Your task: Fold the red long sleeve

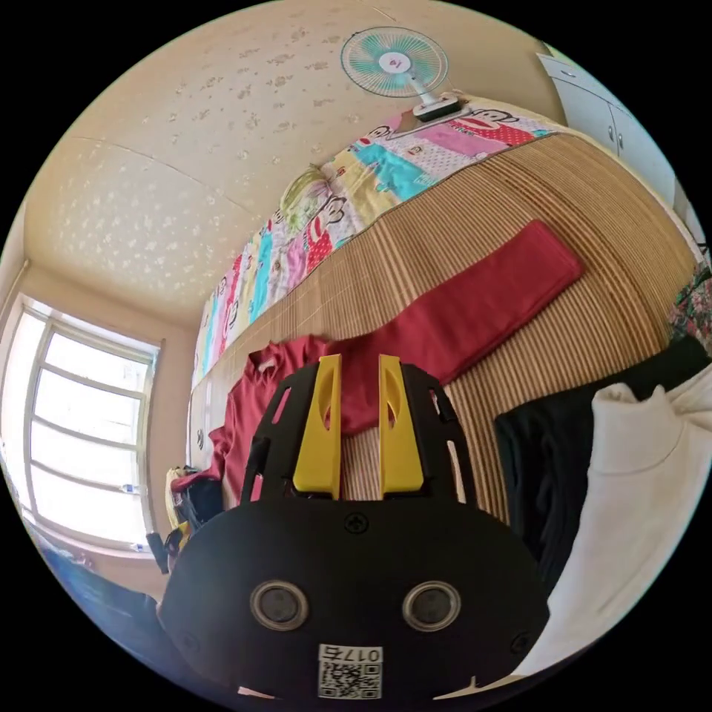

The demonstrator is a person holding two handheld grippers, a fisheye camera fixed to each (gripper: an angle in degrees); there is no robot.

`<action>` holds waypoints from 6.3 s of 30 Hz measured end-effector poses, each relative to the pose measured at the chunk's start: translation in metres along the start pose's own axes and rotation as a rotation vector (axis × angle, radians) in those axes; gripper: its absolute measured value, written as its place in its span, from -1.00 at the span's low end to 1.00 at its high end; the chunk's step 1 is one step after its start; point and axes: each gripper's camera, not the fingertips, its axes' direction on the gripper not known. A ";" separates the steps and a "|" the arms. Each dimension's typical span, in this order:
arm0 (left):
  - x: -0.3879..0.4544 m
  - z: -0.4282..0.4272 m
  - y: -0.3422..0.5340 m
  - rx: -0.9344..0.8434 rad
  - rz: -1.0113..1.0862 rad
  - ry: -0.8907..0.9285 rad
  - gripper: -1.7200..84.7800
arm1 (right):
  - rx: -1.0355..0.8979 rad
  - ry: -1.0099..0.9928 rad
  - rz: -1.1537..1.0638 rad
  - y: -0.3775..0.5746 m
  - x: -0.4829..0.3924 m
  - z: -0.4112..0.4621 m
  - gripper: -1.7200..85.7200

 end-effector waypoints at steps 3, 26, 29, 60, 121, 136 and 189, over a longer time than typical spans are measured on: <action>0.028 0.023 -0.002 -0.100 0.128 -0.092 -0.98 | 0.006 0.158 0.201 -0.051 0.054 0.008 -0.78; 0.011 0.055 0.020 0.039 0.017 -0.017 -0.98 | 0.226 0.436 0.155 0.018 0.056 -0.070 -0.89; 0.005 0.046 0.021 0.041 0.007 -0.117 -0.98 | 0.257 0.435 0.152 0.032 0.024 -0.065 -0.89; -0.064 0.060 -0.090 -0.133 0.153 -0.114 -0.84 | -0.033 0.172 -0.242 0.089 -0.183 0.139 -0.76; 0.049 0.410 -0.071 -0.607 0.326 0.033 -0.79 | -0.233 0.194 -0.337 0.008 -0.168 0.227 -0.87; 0.016 -0.115 -0.126 0.199 0.192 -0.715 -0.67 | -0.259 0.014 -0.620 0.210 -0.266 0.122 -0.80; 0.010 0.073 -0.111 -0.095 0.304 -0.394 -0.73 | 0.149 -0.259 -0.046 0.166 -0.036 0.090 -0.82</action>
